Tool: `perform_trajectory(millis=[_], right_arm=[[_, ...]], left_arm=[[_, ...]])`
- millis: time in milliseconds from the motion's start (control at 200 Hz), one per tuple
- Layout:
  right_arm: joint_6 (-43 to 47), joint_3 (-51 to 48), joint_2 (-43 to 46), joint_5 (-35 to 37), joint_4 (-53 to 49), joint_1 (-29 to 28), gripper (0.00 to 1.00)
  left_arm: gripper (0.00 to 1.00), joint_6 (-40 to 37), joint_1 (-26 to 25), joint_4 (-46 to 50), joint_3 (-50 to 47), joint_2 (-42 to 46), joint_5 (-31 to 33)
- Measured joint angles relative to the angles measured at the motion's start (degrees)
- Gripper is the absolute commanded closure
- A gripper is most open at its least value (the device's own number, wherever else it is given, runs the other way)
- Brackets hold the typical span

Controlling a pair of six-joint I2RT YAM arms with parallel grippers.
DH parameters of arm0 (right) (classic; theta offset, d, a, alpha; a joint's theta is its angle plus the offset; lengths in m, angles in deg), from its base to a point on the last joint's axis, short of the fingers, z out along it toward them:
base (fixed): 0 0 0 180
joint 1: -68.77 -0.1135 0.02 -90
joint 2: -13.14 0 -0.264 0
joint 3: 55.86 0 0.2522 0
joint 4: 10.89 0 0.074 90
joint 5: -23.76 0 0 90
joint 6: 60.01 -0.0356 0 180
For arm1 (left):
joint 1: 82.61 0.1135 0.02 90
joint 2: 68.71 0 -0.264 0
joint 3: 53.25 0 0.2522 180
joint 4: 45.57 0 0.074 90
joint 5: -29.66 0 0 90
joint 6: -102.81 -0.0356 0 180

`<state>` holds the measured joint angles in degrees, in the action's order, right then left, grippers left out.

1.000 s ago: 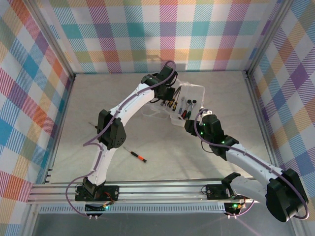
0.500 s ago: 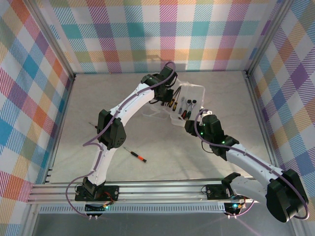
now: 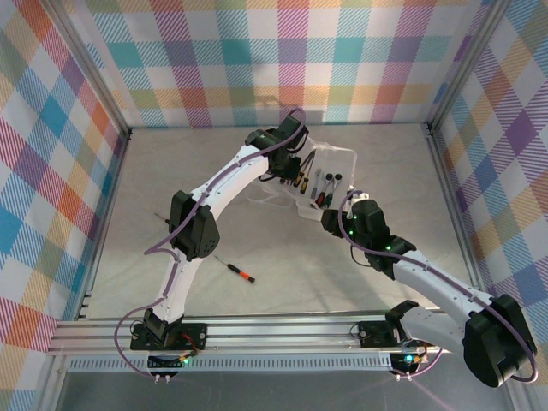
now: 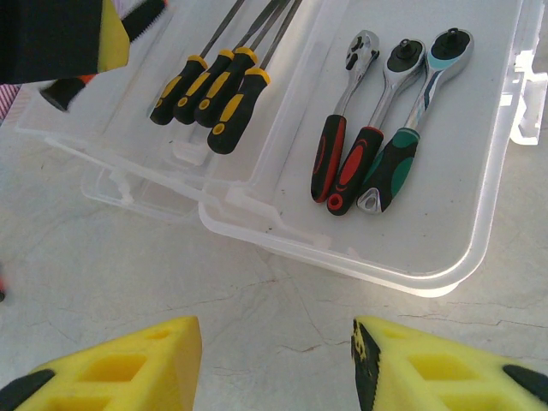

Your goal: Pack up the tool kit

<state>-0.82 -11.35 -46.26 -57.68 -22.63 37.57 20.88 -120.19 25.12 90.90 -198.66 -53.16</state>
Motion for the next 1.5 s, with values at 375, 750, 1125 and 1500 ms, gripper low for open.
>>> perform_trajectory(millis=[375, 750, 1125, 1500], right_arm=[[0.02, 0.00, -0.66, -0.04, -0.31, 0.00, 0.49], [1.40, 0.00, -0.72, -5.14, 1.05, -0.20, 0.44], [2.62, 0.00, -3.50, -9.27, 4.13, -2.78, 0.43], [2.82, 0.00, -3.89, -9.25, 4.39, -2.91, 0.43]], left_arm=[[0.71, 0.02, 0.00, 0.02, 0.00, 0.04, -0.68], [0.40, 6.69, 2.27, -11.28, -32.46, 30.25, 7.39], [0.42, 31.08, 28.57, -20.22, -76.67, 53.59, 9.60], [0.57, 38.73, 36.20, -23.06, -76.59, 42.01, 6.84]])
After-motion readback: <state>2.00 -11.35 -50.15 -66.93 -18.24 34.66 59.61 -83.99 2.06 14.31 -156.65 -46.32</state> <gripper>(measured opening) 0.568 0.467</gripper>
